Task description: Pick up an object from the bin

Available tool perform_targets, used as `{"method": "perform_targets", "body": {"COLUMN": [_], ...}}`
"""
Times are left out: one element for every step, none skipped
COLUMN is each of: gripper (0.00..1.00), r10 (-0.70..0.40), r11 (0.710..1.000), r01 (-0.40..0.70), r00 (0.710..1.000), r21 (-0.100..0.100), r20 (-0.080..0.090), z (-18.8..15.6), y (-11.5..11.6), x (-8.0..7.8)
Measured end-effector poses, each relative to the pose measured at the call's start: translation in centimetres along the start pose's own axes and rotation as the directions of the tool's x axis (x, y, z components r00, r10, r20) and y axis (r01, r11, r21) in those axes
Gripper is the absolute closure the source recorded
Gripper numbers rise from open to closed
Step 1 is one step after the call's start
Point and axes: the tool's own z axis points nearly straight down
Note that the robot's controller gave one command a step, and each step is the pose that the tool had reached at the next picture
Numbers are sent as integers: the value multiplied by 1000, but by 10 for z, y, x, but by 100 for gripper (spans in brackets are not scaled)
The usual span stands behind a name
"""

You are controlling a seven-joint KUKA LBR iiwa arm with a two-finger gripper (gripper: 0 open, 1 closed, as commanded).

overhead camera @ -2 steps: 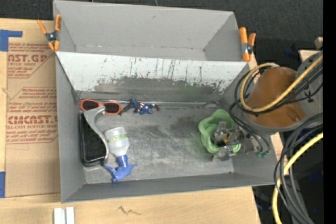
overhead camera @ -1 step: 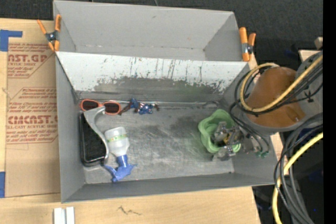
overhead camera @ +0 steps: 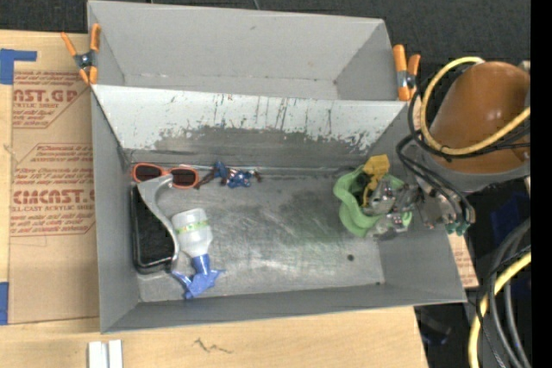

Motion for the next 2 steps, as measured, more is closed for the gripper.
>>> {"method": "perform_targets", "body": {"gripper": [100,100], "r10": [0,-83], "r11": [1000,997], "r01": [0,83], "r00": [1000,997], "r21": [0,-1], "r20": [0,-5], "z": [0,-28], "y": [0,13], "x": [0,-4]}}
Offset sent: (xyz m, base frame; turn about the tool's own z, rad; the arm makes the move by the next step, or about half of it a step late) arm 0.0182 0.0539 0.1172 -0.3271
